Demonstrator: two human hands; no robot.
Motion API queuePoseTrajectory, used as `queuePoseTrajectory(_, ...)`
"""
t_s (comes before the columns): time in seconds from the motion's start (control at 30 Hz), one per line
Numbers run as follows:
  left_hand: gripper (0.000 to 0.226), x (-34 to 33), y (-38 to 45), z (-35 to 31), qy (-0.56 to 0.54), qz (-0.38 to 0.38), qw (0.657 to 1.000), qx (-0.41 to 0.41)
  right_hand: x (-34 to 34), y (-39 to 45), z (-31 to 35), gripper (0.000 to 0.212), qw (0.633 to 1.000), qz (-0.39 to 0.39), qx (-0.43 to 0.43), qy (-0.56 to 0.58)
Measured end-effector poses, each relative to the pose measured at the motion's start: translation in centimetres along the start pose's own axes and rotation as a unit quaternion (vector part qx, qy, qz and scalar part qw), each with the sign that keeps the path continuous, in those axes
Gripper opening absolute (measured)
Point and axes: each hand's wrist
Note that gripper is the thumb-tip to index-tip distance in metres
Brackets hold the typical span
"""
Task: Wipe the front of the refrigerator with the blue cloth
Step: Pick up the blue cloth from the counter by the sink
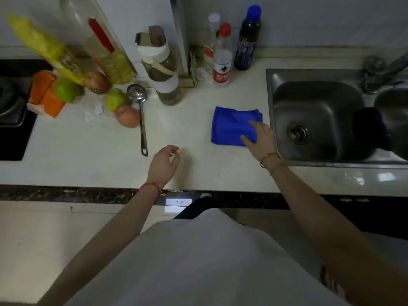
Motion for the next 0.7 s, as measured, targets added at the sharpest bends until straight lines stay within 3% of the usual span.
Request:
queuePoseTrajectory(0.13, 0.035, 0.2, 1.6, 0.5, 0.090, 0.063, 0.994, -0.018, -2.3, 4.8, 2.4, 0.083, 0.978, 0.104, 0.004, -0.183)
queuePoseTrajectory(0.2, 0.052, 0.1, 2.0, 1.2, 0.143, 0.076, 0.986, -0.031, -3.6, 5.8, 2.4, 0.086, 0.968, 0.106, 0.011, -0.226)
queuePoseTrajectory(0.27, 0.060, -0.1, 2.1, 2.0, 0.188, 0.086, 0.977, -0.052, -4.0, 6.0, 2.0, 0.083, 0.965, 0.072, 0.023, -0.253)
queuePoseTrajectory(0.47, 0.051, -0.4, 1.5, 2.7, 0.256, 0.111, 0.957, -0.079, -5.3, 3.1, 0.1, 0.054, 0.955, -0.024, 0.069, -0.289)
queuePoseTrajectory(0.6, 0.050, -0.2, 0.5, 2.9, 0.228, 0.097, 0.966, -0.070, -5.5, 1.1, -0.1, 0.042, 0.944, -0.013, 0.083, -0.318)
queuePoseTrajectory(0.7, 0.054, -0.1, -1.1, 3.2, 0.181, 0.067, 0.980, -0.045, -4.9, 0.2, -0.1, 0.039, 0.971, 0.031, 0.072, -0.224)
Point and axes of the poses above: each hand's wrist, its own y-axis towards the middle knuckle, its own x-axis out of the back of the hand, z = x × y, and after that the axes turned 6 degrees about -x, right-handed
